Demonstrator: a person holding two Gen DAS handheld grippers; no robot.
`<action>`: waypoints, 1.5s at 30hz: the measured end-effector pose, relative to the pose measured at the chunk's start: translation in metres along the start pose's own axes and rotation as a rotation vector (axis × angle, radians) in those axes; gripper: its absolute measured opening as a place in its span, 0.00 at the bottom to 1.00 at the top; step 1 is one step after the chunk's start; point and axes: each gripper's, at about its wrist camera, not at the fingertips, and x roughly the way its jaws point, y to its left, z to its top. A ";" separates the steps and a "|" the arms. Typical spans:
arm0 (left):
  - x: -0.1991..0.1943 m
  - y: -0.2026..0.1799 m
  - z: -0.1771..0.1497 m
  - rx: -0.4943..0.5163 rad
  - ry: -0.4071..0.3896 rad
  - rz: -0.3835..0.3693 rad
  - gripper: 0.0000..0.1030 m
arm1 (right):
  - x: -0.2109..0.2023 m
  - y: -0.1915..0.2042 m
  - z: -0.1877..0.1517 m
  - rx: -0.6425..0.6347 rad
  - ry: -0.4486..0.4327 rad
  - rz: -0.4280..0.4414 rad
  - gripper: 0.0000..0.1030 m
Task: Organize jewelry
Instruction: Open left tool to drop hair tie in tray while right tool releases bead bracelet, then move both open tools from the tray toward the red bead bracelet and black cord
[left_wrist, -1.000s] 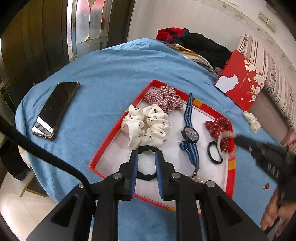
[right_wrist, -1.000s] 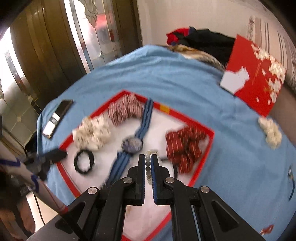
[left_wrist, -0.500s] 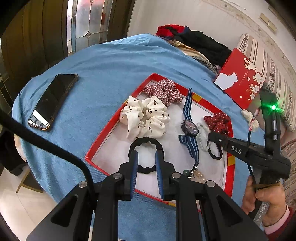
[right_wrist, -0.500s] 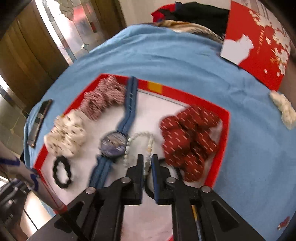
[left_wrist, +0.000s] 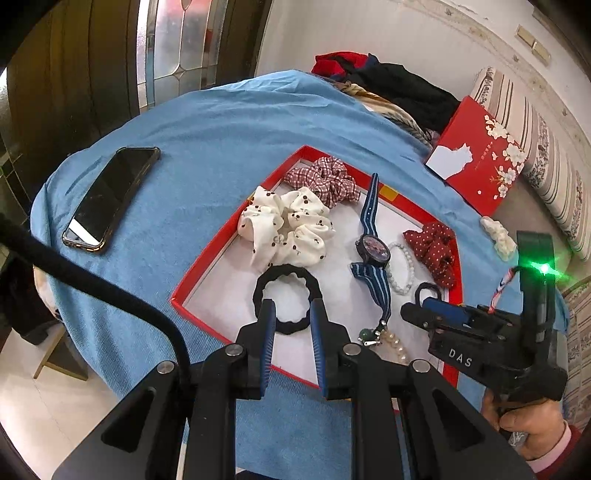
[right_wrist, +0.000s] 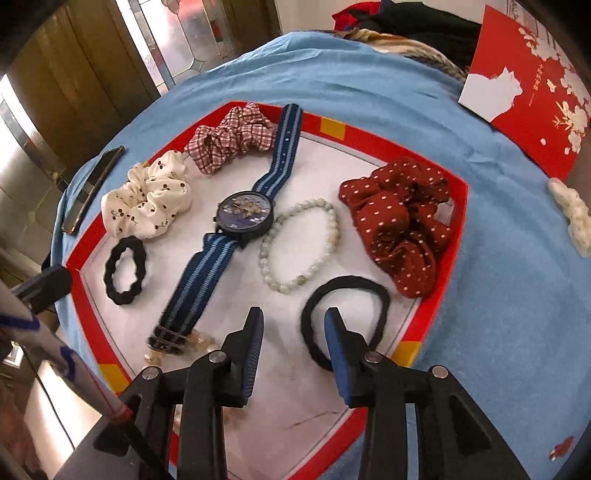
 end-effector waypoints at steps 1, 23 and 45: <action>-0.001 0.000 -0.001 -0.002 -0.001 0.002 0.18 | 0.001 -0.001 0.000 0.012 0.014 0.018 0.37; -0.037 -0.084 -0.051 0.115 0.017 -0.048 0.32 | -0.142 -0.108 -0.172 0.250 -0.204 -0.115 0.46; -0.028 -0.245 -0.171 0.404 0.204 -0.132 0.34 | -0.202 -0.252 -0.342 0.674 -0.306 -0.260 0.47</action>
